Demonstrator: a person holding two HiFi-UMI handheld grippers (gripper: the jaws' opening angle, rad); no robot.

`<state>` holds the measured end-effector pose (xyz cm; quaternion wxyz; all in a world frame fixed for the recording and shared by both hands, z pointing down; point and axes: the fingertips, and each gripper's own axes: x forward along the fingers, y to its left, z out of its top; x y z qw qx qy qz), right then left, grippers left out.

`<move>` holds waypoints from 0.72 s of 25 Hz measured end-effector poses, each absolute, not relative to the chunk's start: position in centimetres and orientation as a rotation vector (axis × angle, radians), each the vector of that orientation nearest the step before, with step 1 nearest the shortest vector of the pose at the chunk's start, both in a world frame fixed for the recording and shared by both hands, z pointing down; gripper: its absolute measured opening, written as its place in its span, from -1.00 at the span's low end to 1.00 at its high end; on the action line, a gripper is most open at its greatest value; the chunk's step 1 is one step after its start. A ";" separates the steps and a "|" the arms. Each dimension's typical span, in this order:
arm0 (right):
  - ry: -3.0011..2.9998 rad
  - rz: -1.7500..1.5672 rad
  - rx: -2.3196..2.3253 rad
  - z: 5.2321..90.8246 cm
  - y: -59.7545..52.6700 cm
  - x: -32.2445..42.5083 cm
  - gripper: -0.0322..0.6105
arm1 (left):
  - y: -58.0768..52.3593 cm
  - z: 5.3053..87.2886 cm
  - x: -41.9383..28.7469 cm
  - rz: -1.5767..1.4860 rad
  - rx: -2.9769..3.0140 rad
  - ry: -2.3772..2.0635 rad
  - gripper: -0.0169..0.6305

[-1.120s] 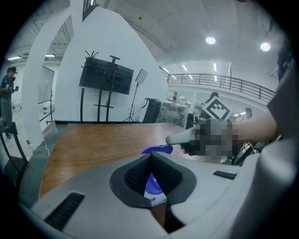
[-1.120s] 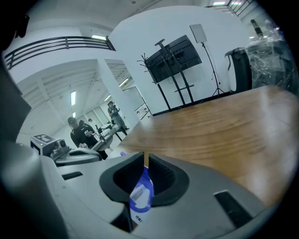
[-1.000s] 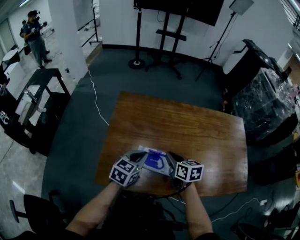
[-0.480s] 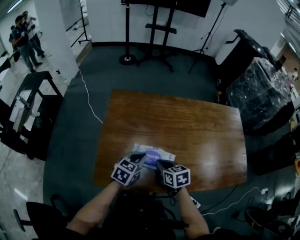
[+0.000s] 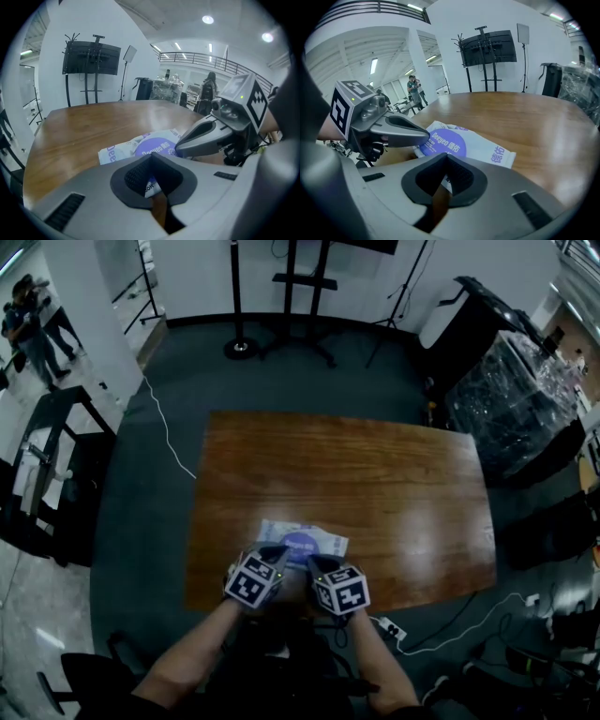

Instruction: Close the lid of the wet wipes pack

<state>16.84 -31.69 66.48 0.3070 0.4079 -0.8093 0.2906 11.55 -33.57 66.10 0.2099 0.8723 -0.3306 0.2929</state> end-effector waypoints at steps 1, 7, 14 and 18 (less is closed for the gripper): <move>-2.135 0.770 1.081 66.5 -31.8 16.9 -0.86 | -33.7 66.2 11.6 0.819 2.421 -0.912 -0.95; -2.133 0.796 1.105 66.6 -31.8 17.0 -0.87 | -33.6 66.6 11.7 0.825 2.434 -0.903 -0.95; -2.169 0.744 1.205 64.9 -31.4 17.2 -0.87 | -33.0 65.1 11.1 0.761 2.476 -0.835 -0.95; -2.238 0.724 1.337 61.5 -30.4 17.5 -0.87 | -32.1 62.5 10.8 0.669 2.529 -0.795 -0.95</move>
